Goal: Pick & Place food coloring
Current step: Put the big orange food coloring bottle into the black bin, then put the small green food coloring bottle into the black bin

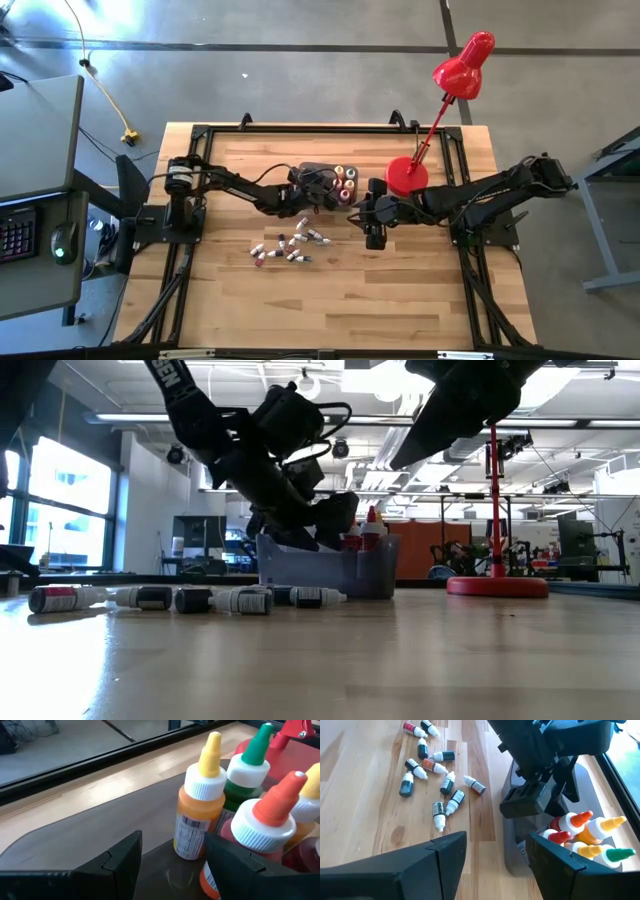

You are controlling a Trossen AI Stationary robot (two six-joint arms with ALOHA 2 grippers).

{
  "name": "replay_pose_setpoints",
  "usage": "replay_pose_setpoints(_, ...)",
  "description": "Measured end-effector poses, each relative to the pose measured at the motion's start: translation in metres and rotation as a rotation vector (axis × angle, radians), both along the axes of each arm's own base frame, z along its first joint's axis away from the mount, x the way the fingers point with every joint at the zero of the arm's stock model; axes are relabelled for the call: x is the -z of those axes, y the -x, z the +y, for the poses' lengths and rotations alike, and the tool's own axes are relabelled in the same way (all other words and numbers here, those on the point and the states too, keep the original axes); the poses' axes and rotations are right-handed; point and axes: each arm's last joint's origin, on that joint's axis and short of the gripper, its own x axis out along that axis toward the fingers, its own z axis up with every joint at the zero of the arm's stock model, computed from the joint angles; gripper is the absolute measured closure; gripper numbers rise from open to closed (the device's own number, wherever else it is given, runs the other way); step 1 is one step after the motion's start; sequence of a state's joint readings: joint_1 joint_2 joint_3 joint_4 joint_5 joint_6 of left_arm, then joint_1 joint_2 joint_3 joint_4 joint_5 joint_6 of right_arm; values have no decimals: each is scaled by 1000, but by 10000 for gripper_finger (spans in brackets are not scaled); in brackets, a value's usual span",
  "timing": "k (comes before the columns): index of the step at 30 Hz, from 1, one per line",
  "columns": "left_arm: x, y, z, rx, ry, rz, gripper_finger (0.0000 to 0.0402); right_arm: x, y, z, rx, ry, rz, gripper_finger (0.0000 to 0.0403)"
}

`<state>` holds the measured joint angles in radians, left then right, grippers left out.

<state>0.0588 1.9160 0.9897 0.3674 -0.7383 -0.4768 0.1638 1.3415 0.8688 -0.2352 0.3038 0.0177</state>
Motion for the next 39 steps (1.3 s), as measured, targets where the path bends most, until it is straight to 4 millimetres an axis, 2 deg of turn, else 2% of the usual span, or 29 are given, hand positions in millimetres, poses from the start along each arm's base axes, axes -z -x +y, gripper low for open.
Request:
replay_pose_setpoints(9, -5, -4, -1, 74, -28, -17, 192, 0, 0, 0, 0, 0, 0, 204)
replay_pose_setpoints(18, -8, 0, 0, 12, -83, 43, 192, 0, 0, 0, -2, -1, 6, 204)
replay_pose_setpoints(22, -18, 4, -3, 31, -102, 73, 193, 1, 1, 1, -22, -24, 15, 204)
replay_pose_setpoints(26, -45, 13, -16, 85, -140, 124, 193, 1, 0, 3, -61, -60, 16, 204)
replay_pose_setpoints(31, -107, 36, -41, 189, -157, 204, 193, -2, -1, 13, -134, -100, -19, 204)
replay_pose_setpoints(36, -164, 68, -66, 362, -16, 266, 193, -4, 1, 30, -214, -121, -39, 204)
replay_pose_setpoints(39, -182, 87, -77, 376, 77, 326, 193, -4, 0, 41, -235, -130, -65, 204)
